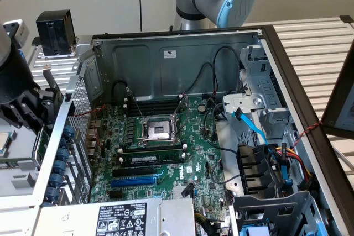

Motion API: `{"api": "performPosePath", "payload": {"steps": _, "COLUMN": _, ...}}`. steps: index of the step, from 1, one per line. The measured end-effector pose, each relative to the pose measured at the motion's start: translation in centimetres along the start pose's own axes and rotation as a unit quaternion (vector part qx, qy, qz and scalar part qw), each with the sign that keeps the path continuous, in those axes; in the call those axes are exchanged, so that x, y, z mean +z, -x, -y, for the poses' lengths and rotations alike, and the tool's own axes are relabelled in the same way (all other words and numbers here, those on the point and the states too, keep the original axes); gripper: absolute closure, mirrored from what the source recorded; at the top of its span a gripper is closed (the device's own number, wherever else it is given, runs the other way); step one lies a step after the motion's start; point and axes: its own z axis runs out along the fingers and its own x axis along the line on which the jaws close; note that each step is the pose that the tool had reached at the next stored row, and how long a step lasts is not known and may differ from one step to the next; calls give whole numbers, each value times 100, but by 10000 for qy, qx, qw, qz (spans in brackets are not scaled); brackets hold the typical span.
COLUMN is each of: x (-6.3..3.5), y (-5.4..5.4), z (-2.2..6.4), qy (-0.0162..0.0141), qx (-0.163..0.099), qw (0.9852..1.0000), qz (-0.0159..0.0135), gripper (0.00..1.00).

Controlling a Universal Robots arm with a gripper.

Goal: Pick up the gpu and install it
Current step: 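Pick up the gpu and move the gpu toward the slot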

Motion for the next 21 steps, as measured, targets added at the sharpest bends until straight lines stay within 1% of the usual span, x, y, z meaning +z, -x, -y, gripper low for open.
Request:
{"api": "performPosePath", "payload": {"steps": 3, "x": 8, "y": 3, "z": 0, "qy": 10, "qx": 1, "qw": 10000, "qz": -3, "gripper": 65}}
{"api": "performPosePath", "payload": {"steps": 5, "x": 18, "y": 2, "z": 1, "qy": 29, "qx": 3, "qw": 10000, "qz": -5, "gripper": 65}}
{"api": "performPosePath", "payload": {"steps": 7, "x": 29, "y": 1, "z": 2, "qy": 42, "qx": 5, "qw": 10000, "qz": -5, "gripper": 65}}
{"api": "performPosePath", "payload": {"steps": 8, "x": 33, "y": 1, "z": 3, "qy": 49, "qx": 6, "qw": 10000, "qz": -7, "gripper": 67}}
{"api": "performPosePath", "payload": {"steps": 9, "x": 34, "y": 1, "z": 4, "qy": 54, "qx": 7, "qw": 10000, "qz": -9, "gripper": 72}}
{"api": "performPosePath", "payload": {"steps": 14, "x": 35, "y": 0, "z": 3, "qy": 97, "qx": 13, "qw": 10000, "qz": -9, "gripper": 72}}
{"api": "performPosePath", "payload": {"steps": 17, "x": -28, "y": 7, "z": -6, "qy": 115, "qx": 16, "qw": 9999, "qz": -12, "gripper": 72}}
{"api": "performPosePath", "payload": {"steps": 21, "x": -189, "y": 26, "z": -29, "qy": 122, "qx": 17, "qw": 9999, "qz": -13, "gripper": 72}}
